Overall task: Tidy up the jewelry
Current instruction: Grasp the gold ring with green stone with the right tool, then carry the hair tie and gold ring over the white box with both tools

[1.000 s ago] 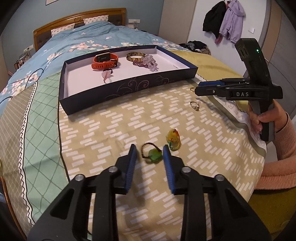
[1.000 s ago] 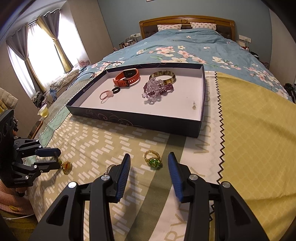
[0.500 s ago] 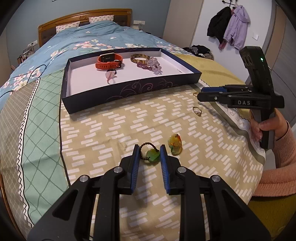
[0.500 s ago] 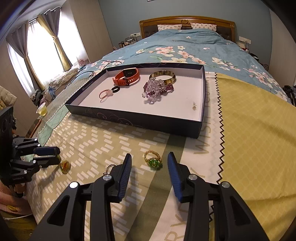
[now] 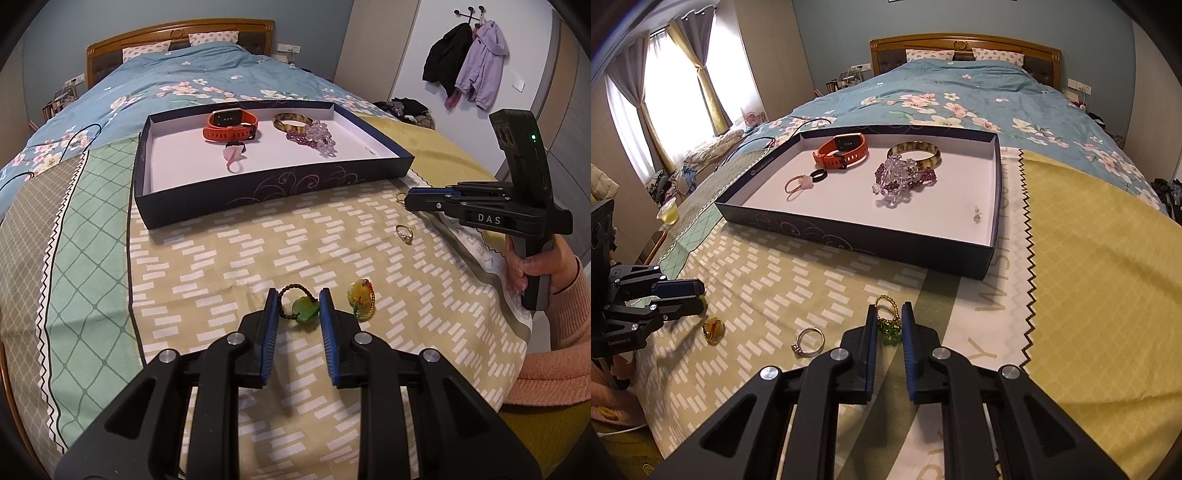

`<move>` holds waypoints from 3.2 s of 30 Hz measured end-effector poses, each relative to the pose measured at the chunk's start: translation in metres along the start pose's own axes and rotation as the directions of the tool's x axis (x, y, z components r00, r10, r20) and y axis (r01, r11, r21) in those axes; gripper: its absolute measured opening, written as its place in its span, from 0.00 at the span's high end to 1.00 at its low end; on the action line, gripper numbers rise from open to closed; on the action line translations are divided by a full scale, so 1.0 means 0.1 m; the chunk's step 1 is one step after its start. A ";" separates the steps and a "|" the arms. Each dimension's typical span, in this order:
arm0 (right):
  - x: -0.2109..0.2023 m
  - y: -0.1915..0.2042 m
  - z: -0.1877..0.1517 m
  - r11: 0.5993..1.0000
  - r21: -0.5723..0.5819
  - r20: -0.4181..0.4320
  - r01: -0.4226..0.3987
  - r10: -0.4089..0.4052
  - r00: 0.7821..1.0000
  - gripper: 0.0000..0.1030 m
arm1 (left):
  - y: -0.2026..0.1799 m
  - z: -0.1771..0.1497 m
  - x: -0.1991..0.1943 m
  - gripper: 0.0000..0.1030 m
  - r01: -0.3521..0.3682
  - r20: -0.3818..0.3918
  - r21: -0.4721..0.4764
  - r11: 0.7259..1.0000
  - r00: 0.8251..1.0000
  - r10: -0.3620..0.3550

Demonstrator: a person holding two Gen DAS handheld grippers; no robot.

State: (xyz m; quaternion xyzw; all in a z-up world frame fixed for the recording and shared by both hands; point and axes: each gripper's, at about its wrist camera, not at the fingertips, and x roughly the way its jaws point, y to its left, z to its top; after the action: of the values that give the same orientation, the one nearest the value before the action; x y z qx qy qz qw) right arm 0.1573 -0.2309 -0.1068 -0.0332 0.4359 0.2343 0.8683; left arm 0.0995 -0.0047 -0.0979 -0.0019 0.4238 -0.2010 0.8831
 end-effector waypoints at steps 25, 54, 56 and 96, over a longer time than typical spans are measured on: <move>-0.29 0.18 0.18 0.995 0.006 0.140 -0.104 0.102 0.985 0.89 | -0.04 0.24 -0.12 0.78 -0.016 0.097 -0.008 1.000 0.995 0.017; -0.21 0.21 0.46 0.993 -0.015 0.175 -0.114 0.115 0.978 0.89 | 0.02 0.67 -0.14 0.78 -0.056 0.180 -0.003 0.998 0.982 0.055; -0.19 0.20 0.49 0.994 -0.015 0.175 -0.112 0.113 0.978 0.89 | 0.02 0.70 -0.12 0.78 -0.059 0.181 -0.001 0.998 0.982 0.059; 0.31 0.22 0.79 0.995 -0.038 0.086 -0.093 0.096 0.992 0.89 | 0.22 1.11 0.42 0.78 -0.093 0.105 -0.022 0.995 0.990 0.095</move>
State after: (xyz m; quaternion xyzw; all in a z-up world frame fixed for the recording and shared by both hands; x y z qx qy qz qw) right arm 0.2223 -0.1791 -0.0790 -0.0167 0.3944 0.2838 0.8739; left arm 0.2137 -0.0180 -0.0619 0.0000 0.3777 -0.1552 0.9128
